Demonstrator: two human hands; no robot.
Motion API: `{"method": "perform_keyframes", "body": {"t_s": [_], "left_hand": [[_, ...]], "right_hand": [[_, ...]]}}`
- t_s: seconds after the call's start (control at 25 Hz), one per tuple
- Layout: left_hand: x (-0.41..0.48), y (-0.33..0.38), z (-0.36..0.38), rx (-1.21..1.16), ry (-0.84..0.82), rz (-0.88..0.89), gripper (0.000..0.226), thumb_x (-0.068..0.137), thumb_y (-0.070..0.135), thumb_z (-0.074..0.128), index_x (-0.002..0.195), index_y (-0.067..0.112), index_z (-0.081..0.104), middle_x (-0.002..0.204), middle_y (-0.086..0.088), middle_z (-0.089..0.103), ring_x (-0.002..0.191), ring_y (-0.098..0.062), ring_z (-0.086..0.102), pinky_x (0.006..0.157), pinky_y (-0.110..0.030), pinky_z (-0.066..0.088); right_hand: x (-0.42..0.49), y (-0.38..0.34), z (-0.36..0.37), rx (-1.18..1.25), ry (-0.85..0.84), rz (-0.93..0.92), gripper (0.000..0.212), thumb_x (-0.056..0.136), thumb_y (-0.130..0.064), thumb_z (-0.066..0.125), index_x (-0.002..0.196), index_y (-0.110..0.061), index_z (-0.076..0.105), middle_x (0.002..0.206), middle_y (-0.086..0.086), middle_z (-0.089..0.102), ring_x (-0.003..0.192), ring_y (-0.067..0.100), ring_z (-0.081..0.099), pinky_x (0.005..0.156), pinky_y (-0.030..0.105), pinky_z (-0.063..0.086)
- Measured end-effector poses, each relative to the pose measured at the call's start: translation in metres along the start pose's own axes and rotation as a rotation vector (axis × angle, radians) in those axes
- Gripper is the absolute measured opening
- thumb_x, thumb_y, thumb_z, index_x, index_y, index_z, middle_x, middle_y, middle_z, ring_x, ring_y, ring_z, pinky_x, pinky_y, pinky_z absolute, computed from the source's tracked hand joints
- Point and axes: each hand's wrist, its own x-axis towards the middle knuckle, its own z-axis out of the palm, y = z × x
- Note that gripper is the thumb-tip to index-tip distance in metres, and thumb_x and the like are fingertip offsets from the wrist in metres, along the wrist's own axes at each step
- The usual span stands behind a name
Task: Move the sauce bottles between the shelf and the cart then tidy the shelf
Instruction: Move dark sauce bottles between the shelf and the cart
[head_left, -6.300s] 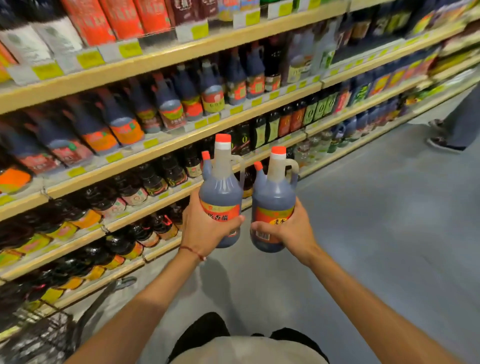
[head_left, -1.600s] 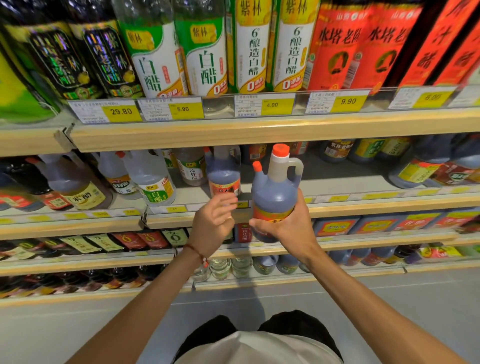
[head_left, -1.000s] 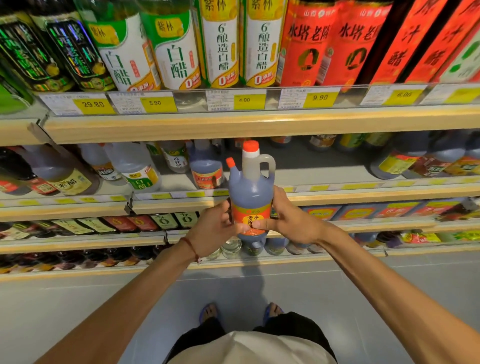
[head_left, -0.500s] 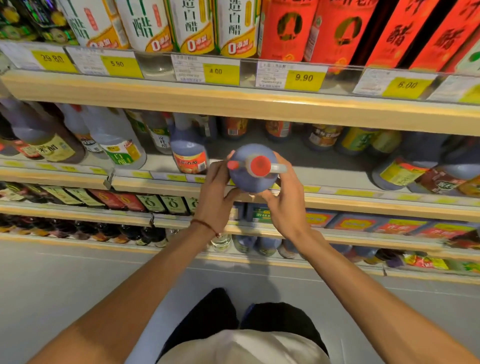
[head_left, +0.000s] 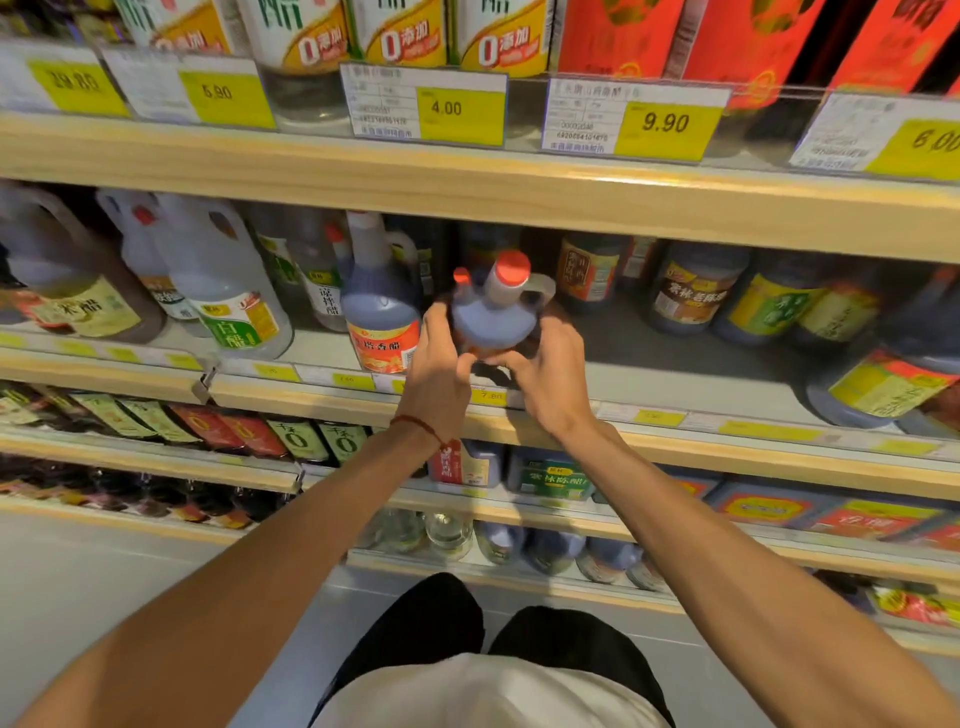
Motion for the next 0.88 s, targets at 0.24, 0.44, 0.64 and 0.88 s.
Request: {"method": "perform_keyframes", "body": {"t_s": [0.24,0.44,0.64,0.88], "left_hand": [[0.019,-0.014,0.007,0.105,-0.002,-0.041,0.016,0.094,0.010,0.054,0.106,0.002,0.048,0.092,-0.010,0.046,0.089,-0.030,0.048,0.079,-0.041,0.042],[0.027,-0.019,0.018,0.173,-0.002,-0.120,0.018,0.098,0.007,0.052,0.101,-0.011,0.052,0.095,-0.027,0.051,0.089,-0.039,0.047,0.070,-0.024,0.024],[0.019,-0.018,0.012,0.115,-0.002,-0.095,0.027,0.086,0.009,0.056,0.105,-0.010,0.051,0.097,-0.025,0.054,0.091,-0.040,0.052,0.078,-0.038,0.041],[-0.032,0.019,-0.035,0.090,-0.029,-0.096,0.043,0.086,0.019,0.060,0.129,0.022,0.052,0.124,0.001,0.054,0.115,-0.023,0.055,0.094,-0.043,0.050]], "right_hand": [[0.013,-0.007,0.009,0.004,0.005,0.155,0.048,0.089,-0.029,0.081,0.065,-0.021,0.041,0.072,-0.003,0.044,0.066,0.013,0.042,0.049,0.019,0.034],[0.020,-0.015,0.008,-0.061,-0.163,0.195,0.041,0.101,-0.017,0.066,0.068,-0.020,0.042,0.067,-0.003,0.047,0.057,0.008,0.042,0.045,0.017,0.036],[0.005,-0.021,0.003,-0.153,-0.149,0.187,0.017,0.098,-0.018,0.066,0.090,-0.012,0.053,0.095,0.005,0.053,0.089,0.019,0.053,0.065,0.021,0.037],[-0.044,-0.046,-0.016,-0.403,-0.052,-0.145,0.049,0.080,-0.020,0.075,0.127,-0.023,0.061,0.125,-0.004,0.057,0.114,0.017,0.051,0.086,0.034,0.050]]}}
